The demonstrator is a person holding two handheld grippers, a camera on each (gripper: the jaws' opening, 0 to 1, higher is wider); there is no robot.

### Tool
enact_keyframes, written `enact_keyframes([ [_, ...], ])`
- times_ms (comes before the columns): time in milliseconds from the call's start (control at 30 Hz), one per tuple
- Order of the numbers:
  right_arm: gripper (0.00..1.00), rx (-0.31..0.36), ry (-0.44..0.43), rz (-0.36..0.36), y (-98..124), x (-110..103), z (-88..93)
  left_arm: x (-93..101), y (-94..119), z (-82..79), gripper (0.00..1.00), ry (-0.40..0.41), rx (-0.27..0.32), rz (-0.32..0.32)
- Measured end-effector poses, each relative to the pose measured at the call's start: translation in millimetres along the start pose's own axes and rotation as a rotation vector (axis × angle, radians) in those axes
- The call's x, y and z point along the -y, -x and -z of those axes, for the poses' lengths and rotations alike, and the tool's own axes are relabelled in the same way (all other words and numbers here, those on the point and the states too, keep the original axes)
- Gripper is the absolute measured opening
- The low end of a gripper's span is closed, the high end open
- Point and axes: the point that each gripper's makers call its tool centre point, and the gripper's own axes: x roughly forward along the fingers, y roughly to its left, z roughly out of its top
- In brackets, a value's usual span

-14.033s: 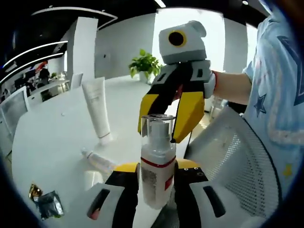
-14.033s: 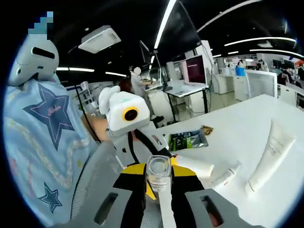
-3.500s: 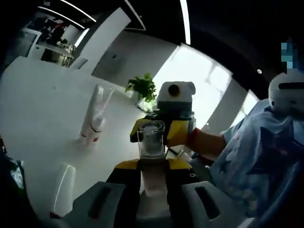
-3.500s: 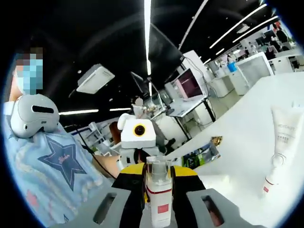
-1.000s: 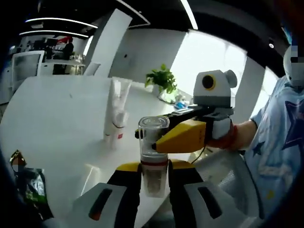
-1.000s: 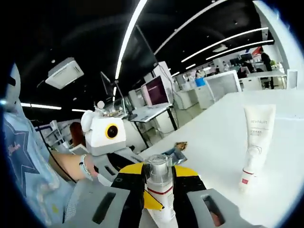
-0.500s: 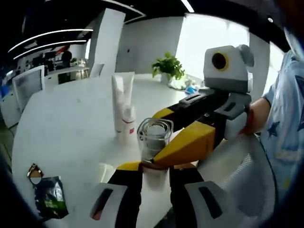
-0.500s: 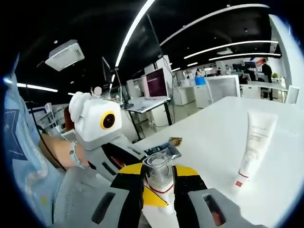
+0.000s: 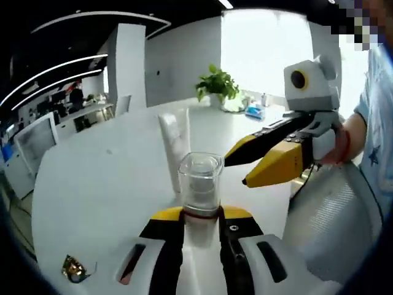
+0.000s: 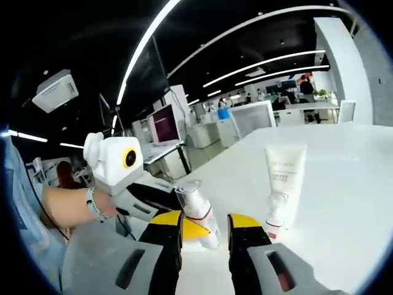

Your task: Arrange the skincare products in the storage area until every visible bottle or jar stands upright without overlapping.

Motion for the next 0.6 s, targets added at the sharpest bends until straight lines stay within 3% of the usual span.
enact_keyframes([
  [133,0.16,0.029,-0.031,0.11,5.3,24.9,-4.2,-8.4,-12.2,0.5,0.22,-0.042,-0.013,0.004],
  [267,0.16,-0.02,-0.091,0.18,7.0,42.8,6.9,-18.1,-28.0,6.6,0.22,-0.04,-0.027,0.005],
  [600,0.08,-0.111,-0.169,0.261,7.0,65.5,29.9,-25.0,-58.3,12.5,0.22,0.033,0.038,-0.01],
])
